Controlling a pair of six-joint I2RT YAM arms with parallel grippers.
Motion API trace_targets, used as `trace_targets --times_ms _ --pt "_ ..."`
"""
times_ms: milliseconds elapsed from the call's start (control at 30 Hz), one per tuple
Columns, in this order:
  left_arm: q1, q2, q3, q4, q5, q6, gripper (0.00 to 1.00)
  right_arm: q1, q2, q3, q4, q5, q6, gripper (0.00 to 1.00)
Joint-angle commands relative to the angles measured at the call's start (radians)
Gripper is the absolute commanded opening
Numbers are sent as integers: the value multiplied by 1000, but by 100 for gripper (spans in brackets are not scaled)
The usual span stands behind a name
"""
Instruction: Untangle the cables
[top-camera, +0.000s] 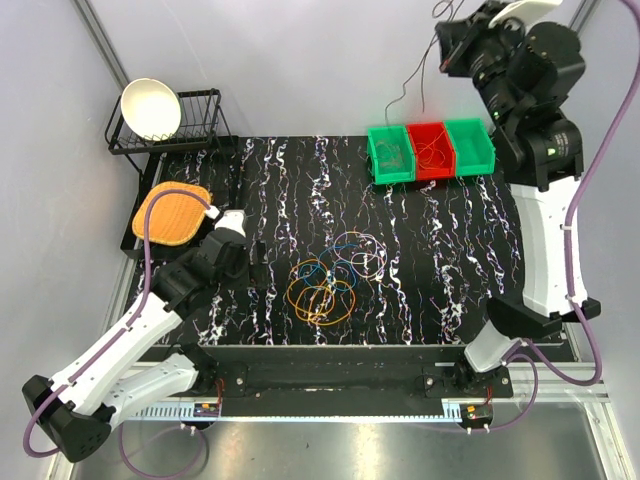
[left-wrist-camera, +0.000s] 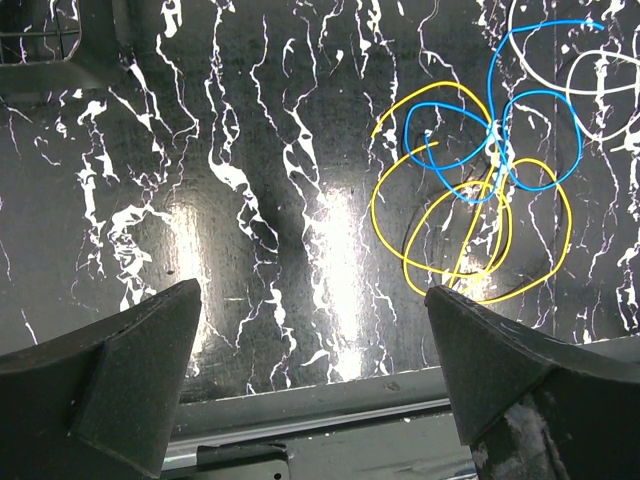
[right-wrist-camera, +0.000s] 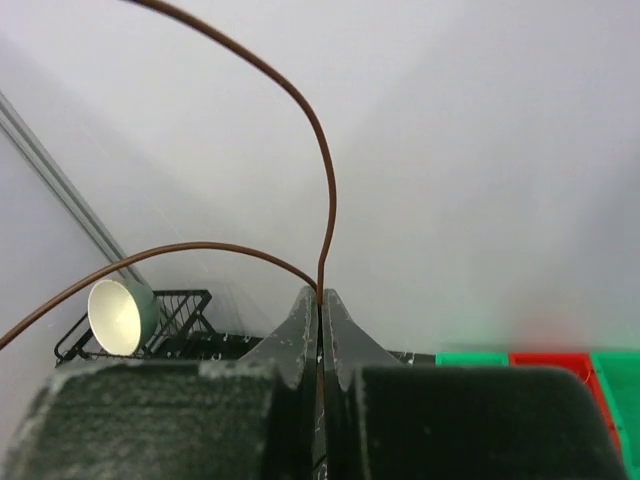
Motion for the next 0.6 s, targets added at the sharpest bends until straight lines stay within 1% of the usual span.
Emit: trace_targets --times_ms 0,200,433,567 --pt "5 -9 -8 50 -30 14 98 -5 52 160 -45 48 -58 0" --pt "3 -20 -9 58 -30 14 99 -19 111 180 -35 183 -159 0" --pt "3 -18 -12 61 -24 17 99 -115 181 191 -33 177 -149 0" --pt "3 -24 -12 64 -22 20 99 -182 226 224 -33 129 -118 0"
